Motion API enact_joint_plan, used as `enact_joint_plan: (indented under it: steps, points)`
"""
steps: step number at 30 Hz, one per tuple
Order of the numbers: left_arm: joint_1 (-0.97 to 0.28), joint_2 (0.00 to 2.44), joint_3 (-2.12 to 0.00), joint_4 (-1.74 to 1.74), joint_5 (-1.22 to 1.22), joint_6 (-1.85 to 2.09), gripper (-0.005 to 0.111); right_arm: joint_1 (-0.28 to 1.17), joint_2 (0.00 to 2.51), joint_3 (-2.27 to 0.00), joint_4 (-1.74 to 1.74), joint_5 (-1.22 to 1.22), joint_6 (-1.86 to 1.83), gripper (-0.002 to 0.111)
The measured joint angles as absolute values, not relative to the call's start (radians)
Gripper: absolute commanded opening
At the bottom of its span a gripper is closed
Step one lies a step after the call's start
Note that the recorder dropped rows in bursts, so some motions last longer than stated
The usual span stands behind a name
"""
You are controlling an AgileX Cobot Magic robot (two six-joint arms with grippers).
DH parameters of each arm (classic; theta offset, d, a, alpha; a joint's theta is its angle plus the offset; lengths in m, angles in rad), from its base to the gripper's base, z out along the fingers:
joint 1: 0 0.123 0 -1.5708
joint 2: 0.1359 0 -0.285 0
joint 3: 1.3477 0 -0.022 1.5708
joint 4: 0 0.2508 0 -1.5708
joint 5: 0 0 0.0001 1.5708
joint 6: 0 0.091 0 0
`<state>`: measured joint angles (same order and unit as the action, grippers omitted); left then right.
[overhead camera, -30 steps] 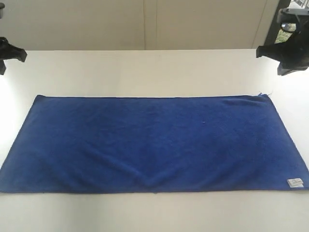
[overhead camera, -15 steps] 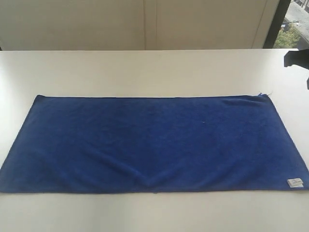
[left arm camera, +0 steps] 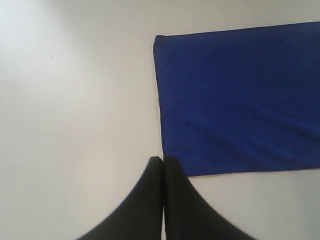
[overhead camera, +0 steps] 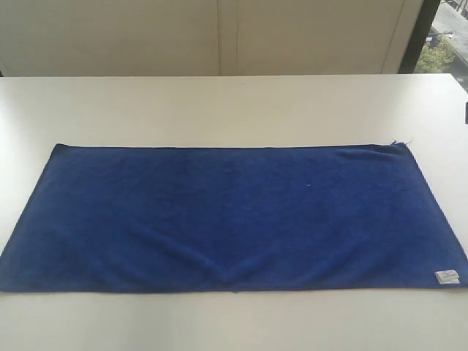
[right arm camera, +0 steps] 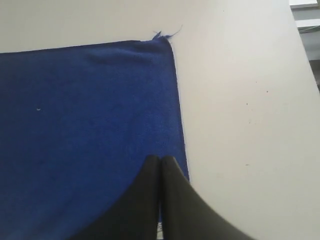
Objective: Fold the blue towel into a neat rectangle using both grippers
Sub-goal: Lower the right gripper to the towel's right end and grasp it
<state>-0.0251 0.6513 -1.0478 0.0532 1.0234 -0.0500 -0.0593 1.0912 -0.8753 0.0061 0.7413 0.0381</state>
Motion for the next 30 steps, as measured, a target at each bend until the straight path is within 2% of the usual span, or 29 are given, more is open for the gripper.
enact_joint_plan:
  steps: [4,10,15,19,23,25,30]
  points:
    - [-0.025,0.618,-1.047,0.057,1.032,-0.048,0.000,-0.059,1.146,-0.867,0.021,0.742,0.038,0.000]
    - [-0.025,0.612,-1.045,0.057,1.036,-0.048,0.000,-0.059,1.369,-0.884,0.042,0.713,0.028,0.000]
    - [-0.025,0.612,-1.045,0.057,1.036,-0.048,0.000,-0.059,1.636,-1.032,0.104,0.750,-0.060,0.000]
    - [-0.025,0.612,-1.045,0.057,1.036,-0.048,0.000,-0.069,1.734,-1.095,0.017,0.691,-0.055,0.002]
    - [-0.025,0.612,-1.045,0.059,1.036,-0.048,0.000,-0.087,1.821,-1.095,-0.027,0.617,-0.048,0.033]
    - [-0.025,0.612,-1.045,0.059,1.036,-0.048,0.000,-0.087,1.857,-1.096,-0.031,0.588,-0.045,0.044]
    - [-0.025,0.612,-1.045,0.059,1.036,-0.048,0.000,-0.087,1.913,-1.102,-0.031,0.540,-0.045,0.047]
